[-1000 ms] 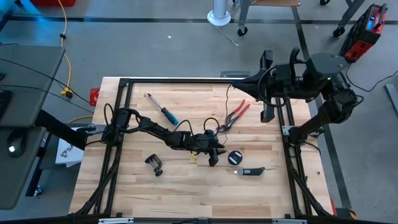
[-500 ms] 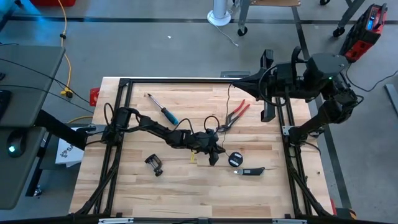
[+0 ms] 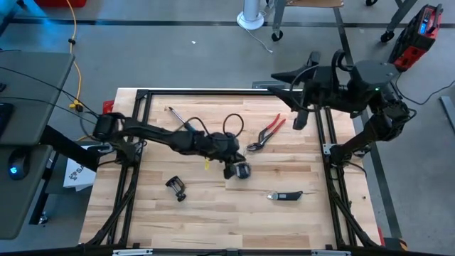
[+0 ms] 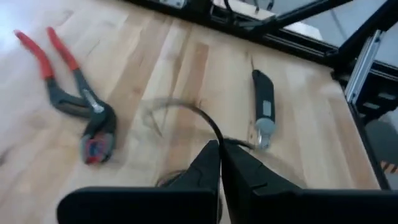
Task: Coil cords
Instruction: Uncoil the black wire from the black spool
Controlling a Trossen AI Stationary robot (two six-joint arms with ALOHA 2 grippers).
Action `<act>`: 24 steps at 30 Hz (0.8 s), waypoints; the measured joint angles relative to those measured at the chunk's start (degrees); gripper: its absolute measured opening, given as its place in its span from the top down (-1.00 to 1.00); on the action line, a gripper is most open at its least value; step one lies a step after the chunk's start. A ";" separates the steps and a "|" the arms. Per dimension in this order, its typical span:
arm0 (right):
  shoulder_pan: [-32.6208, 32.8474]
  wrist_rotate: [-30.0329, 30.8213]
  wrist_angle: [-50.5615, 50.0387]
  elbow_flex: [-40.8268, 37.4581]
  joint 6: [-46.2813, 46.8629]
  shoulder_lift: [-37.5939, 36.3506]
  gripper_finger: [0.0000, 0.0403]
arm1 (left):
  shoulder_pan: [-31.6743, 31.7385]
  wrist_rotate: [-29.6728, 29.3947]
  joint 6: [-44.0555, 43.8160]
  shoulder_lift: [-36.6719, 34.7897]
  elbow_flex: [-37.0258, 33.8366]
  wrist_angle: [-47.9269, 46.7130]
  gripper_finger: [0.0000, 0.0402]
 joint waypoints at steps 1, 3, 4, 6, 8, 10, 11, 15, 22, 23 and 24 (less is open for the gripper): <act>0.00 0.64 -0.02 0.00 -0.05 0.00 0.18 | 0.04 -0.03 0.53 -1.31 -0.01 -2.19 1.00; 0.02 2.30 -0.09 0.00 -0.11 0.00 0.12 | 0.26 0.01 1.61 -3.92 -0.02 -4.69 1.00; 0.02 3.27 -0.29 0.00 -0.42 0.00 0.11 | 0.25 -0.02 1.75 -5.00 -0.02 -6.17 1.00; 0.02 4.53 -1.58 0.00 -1.87 -0.04 0.09 | 0.25 -0.07 1.79 -7.04 -0.02 -7.90 1.00; 0.01 4.74 -4.36 0.00 -2.19 -0.19 0.09 | 0.25 -0.07 1.75 -8.94 -0.02 -8.92 1.00; 0.00 4.76 -8.60 0.00 -0.72 -0.34 0.09 | 0.25 -0.12 1.45 -11.00 -0.02 -9.17 1.00; 0.01 4.92 -11.27 0.00 0.60 -0.40 0.09 | 0.25 -0.19 1.44 -12.12 -0.02 -9.01 1.00; 0.02 6.16 -23.24 0.00 7.72 -0.38 0.09 | 0.29 -2.18 1.24 -16.37 -0.02 -8.88 1.00; 0.00 3.87 -36.12 -2.97 18.41 -0.31 0.09 | 0.66 -4.37 -1.67 -22.05 4.72 -9.65 1.00; 0.00 2.73 -36.44 -4.01 19.22 -0.33 0.09 | 0.66 -5.35 -1.36 -22.29 6.47 -10.03 1.00; 0.00 1.25 -36.41 -5.25 19.78 -0.33 0.09 | 0.66 -6.55 -0.68 -22.40 8.27 -10.82 1.00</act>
